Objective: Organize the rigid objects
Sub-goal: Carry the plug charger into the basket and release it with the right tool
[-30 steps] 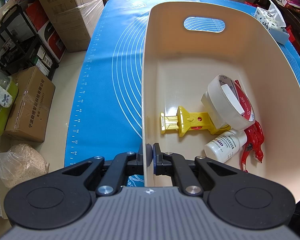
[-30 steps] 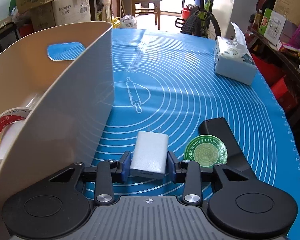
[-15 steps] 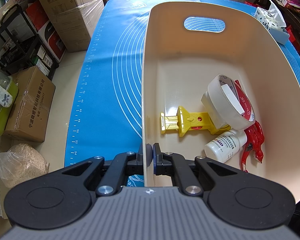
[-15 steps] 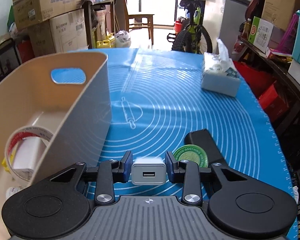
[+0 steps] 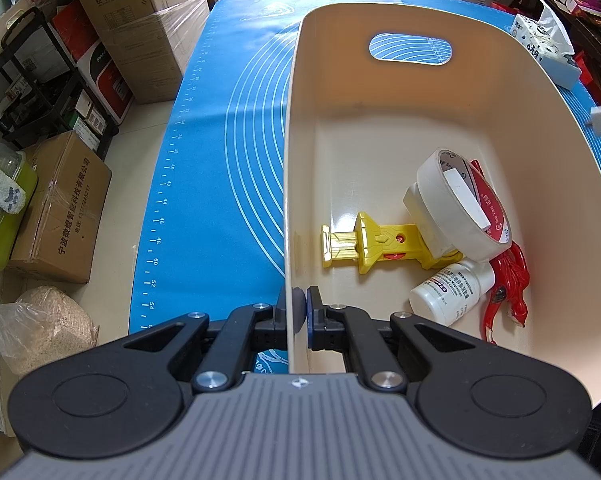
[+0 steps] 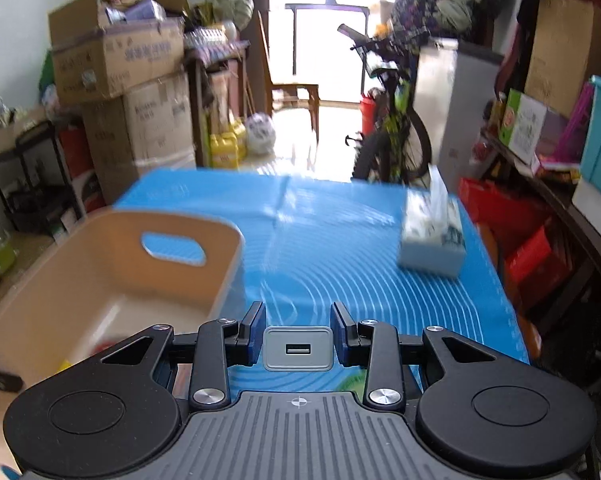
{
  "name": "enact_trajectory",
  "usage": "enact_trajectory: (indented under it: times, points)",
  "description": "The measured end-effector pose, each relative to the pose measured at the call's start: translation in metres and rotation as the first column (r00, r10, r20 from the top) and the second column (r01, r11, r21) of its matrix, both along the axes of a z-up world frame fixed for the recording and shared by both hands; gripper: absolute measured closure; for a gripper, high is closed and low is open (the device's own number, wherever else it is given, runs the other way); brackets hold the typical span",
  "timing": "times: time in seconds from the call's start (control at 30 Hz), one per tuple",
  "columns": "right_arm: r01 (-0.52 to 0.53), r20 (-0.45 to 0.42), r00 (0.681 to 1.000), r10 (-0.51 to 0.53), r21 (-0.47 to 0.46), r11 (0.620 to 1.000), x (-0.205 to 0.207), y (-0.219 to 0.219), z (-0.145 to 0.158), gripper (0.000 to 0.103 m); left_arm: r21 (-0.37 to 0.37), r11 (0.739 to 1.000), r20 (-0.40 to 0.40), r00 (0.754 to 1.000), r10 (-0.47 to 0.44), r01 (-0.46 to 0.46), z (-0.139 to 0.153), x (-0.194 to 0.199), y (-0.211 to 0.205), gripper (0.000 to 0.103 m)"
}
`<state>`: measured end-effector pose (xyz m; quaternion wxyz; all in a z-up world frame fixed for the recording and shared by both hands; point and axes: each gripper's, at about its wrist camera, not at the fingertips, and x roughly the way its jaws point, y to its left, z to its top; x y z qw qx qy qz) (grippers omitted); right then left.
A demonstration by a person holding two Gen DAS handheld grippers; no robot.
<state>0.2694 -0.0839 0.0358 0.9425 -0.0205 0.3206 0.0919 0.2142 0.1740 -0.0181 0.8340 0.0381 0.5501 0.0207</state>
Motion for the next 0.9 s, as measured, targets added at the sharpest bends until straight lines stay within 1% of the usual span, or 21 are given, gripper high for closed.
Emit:
enact_trajectory:
  times: [0.17, 0.37, 0.5, 0.67, 0.77, 0.9]
  points:
    - [-0.058, 0.040, 0.998, 0.057, 0.021, 0.998, -0.003, 0.024, 0.015, 0.061, 0.001, 1.000, 0.000, 1.000, 0.000, 0.000, 0.000, 0.000, -0.001, 0.095]
    - [-0.117, 0.032, 0.993, 0.115, 0.048, 0.992, -0.003, 0.058, 0.012, 0.061, 0.000, 1.000, 0.000, 1.000, -0.001, 0.001, -0.001, 0.000, 0.000, 0.095]
    - [-0.166, -0.002, 0.986, 0.167, 0.025, 0.986, -0.006, 0.084, -0.001, 0.061, 0.000, 1.000, 0.000, 1.000, -0.001, 0.001, -0.001, 0.000, -0.001, 0.095]
    - [-0.197, -0.082, 0.977, 0.194, -0.019, 0.980, -0.006, 0.105, -0.025, 0.061, 0.000, 1.000, 0.000, 1.000, -0.001, 0.001, -0.001, 0.000, -0.001, 0.095]
    - [-0.203, -0.138, 0.971, 0.195, -0.048, 0.978, -0.006, 0.109, -0.039, 0.061, 0.001, 1.000, 0.000, 1.000, -0.001, 0.001, -0.001, 0.000, -0.001, 0.095]
    - [-0.209, -0.172, 0.966, 0.196, -0.061, 0.976, -0.003, 0.108, -0.045, 0.061, 0.001, 1.000, 0.000, 1.000, -0.002, 0.002, -0.002, 0.000, -0.001, 0.095]
